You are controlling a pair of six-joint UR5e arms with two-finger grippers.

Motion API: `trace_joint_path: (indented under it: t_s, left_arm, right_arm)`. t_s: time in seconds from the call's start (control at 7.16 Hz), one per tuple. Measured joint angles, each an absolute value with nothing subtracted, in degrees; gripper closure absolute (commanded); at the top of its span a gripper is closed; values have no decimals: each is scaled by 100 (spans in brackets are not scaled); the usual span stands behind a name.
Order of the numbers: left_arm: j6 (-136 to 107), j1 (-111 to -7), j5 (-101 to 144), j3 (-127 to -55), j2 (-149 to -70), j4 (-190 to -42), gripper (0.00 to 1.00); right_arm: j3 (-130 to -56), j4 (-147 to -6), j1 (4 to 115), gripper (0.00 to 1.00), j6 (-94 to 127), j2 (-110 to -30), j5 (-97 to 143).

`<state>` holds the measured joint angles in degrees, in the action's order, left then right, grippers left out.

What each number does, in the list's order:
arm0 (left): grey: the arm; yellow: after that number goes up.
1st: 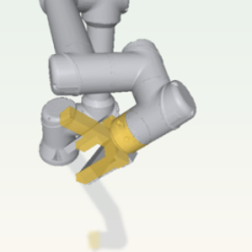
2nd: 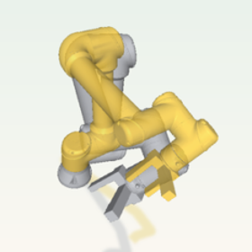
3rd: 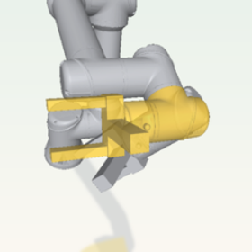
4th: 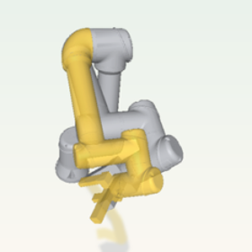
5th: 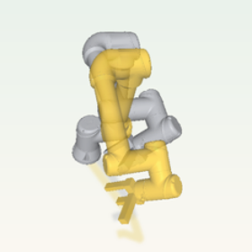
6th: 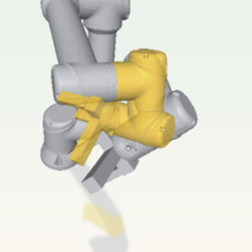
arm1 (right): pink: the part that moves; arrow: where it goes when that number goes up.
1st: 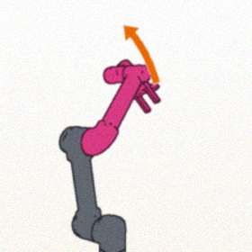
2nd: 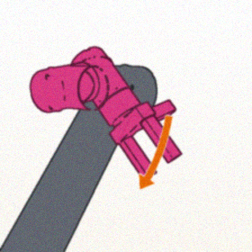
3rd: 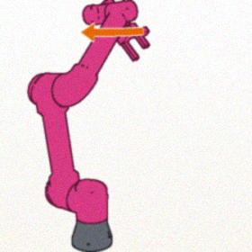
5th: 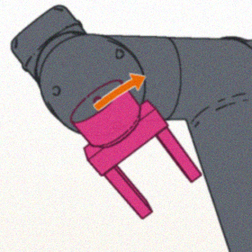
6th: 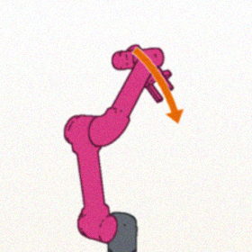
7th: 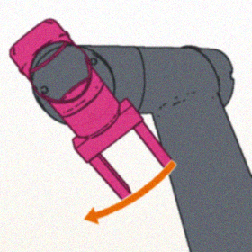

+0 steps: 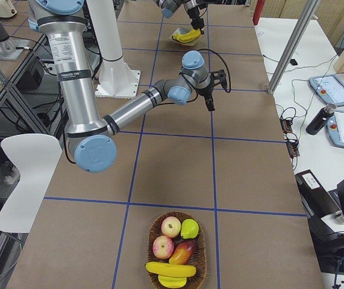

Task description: Transfer all bananas from basket to plate

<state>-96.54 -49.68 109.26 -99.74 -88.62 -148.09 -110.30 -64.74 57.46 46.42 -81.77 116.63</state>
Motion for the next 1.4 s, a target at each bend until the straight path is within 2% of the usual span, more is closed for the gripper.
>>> trace_joint_path:
  t_s: [0.14,0.28,0.42,0.98,1.4]
  left_arm:
    - [-9423,-4969,10925,-9964,-8697,-14804,50]
    - [-9330,-4966,10922,-9955,-8637,-14802,6]
    - [-9296,-4962,10908,-9952,-8623,-14801,0]
    - [-9257,-4984,10923,-10079,-8629,-14813,0]
    - [-8639,-5804,12102,-10662,-8515,-14812,0]
  right_arm:
    - [-11018,-6460,5897,0,4341,-8332,11797]
    - [-11010,-6454,5981,0,4200,-8400,11877]
    - [-11007,-6452,6021,0,4141,-8428,11910]
    - [-10990,-6463,6113,0,4061,-8463,11961]
    - [-10803,-6516,6798,0,2750,-8916,12468]
